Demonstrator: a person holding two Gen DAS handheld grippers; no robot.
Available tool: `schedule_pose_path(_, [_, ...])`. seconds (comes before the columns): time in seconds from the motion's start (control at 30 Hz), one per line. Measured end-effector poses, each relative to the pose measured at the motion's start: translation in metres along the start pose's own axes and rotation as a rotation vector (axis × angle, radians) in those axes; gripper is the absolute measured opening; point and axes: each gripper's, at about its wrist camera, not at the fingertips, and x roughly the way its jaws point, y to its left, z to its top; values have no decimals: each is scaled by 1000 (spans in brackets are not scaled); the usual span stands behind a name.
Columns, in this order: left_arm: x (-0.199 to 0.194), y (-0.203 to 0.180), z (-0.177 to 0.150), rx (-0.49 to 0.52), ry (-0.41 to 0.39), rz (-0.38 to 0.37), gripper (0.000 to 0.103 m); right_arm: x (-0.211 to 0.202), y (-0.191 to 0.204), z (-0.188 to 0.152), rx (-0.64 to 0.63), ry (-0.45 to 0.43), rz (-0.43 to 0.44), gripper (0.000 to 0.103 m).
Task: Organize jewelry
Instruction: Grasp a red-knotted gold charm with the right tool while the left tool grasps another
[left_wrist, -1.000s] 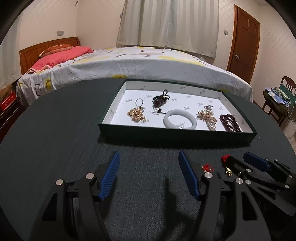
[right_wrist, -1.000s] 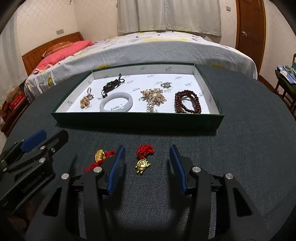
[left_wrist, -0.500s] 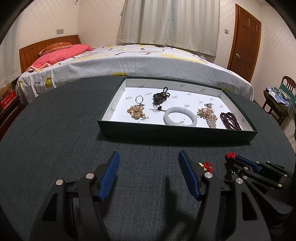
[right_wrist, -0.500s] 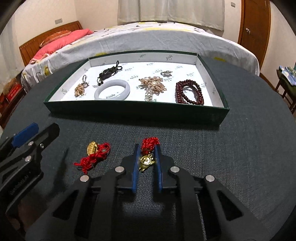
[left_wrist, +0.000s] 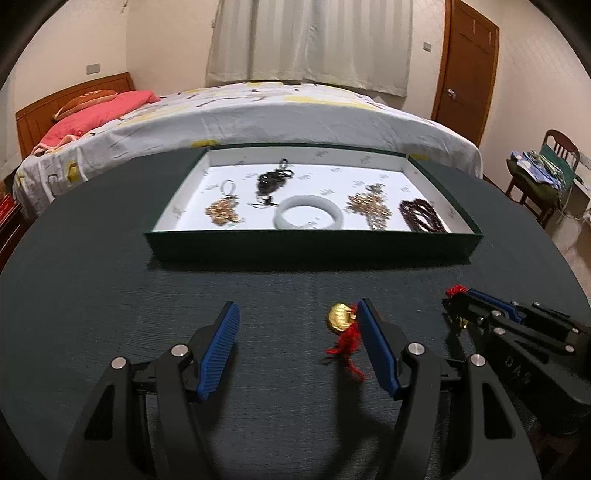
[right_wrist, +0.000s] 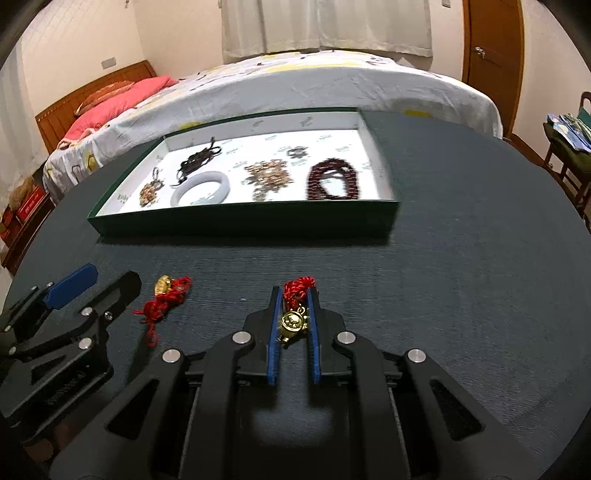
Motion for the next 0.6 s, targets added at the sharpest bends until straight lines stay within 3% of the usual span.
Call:
schedule_pose_path(0.2, [9, -15, 0, 19, 42, -28, 62, -10, -19, -2, 39, -20, 13, 13])
schedule_pose_path(0.33, [16, -21, -1, 33, 83, -40, 43, -12, -26, -3, 53, -31, 15, 14])
schedule_pose_path(0.6, [22, -25, -2, 38, 114, -78, 27, -11, -28, -4, 59, -29, 24, 14])
